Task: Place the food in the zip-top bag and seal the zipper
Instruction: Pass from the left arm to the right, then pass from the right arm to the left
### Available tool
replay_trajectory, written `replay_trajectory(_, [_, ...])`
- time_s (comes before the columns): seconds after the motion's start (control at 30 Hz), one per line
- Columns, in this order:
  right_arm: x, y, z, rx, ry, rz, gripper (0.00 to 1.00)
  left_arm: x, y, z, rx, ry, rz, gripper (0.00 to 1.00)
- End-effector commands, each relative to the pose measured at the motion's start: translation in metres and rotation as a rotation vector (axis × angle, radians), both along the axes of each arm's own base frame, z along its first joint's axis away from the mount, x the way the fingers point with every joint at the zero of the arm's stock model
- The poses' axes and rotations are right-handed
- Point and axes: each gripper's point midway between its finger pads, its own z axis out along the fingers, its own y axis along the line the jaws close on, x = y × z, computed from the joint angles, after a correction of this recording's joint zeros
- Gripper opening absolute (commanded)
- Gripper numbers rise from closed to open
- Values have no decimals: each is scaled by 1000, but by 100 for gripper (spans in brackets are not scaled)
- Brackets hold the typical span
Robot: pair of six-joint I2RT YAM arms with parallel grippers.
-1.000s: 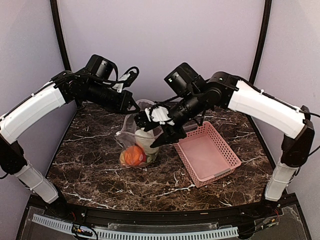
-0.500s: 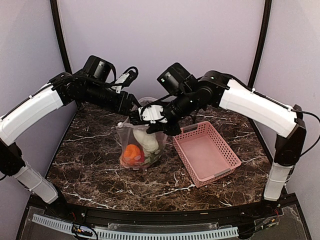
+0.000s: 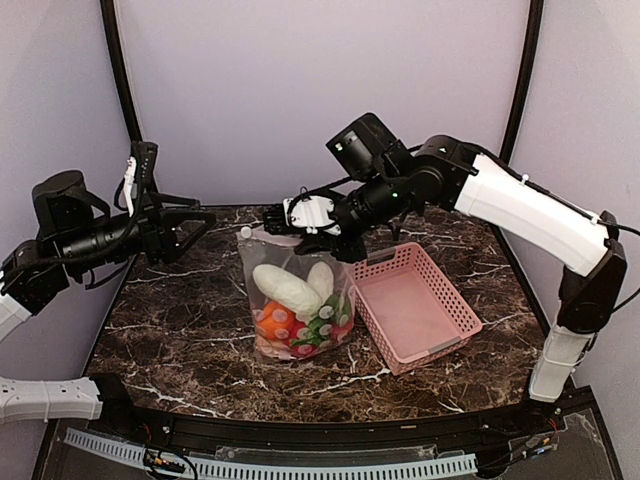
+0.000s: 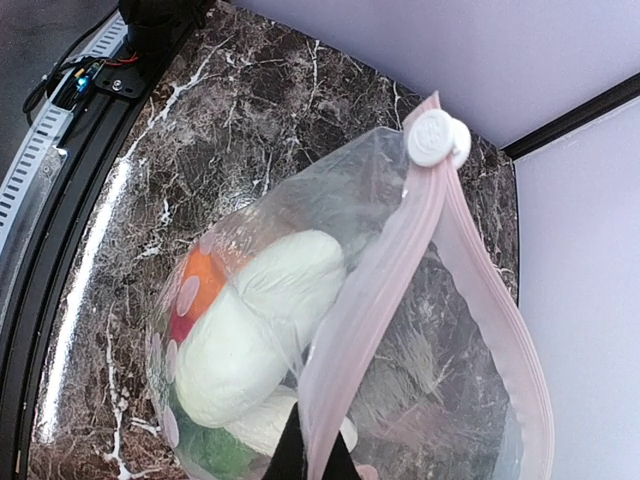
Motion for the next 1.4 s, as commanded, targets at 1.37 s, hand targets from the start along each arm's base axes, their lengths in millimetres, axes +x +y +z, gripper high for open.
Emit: replay_trajectory(1.37, [-3,2,-6,16,72,7,1,27,-51,-62,53,-118,-183,38])
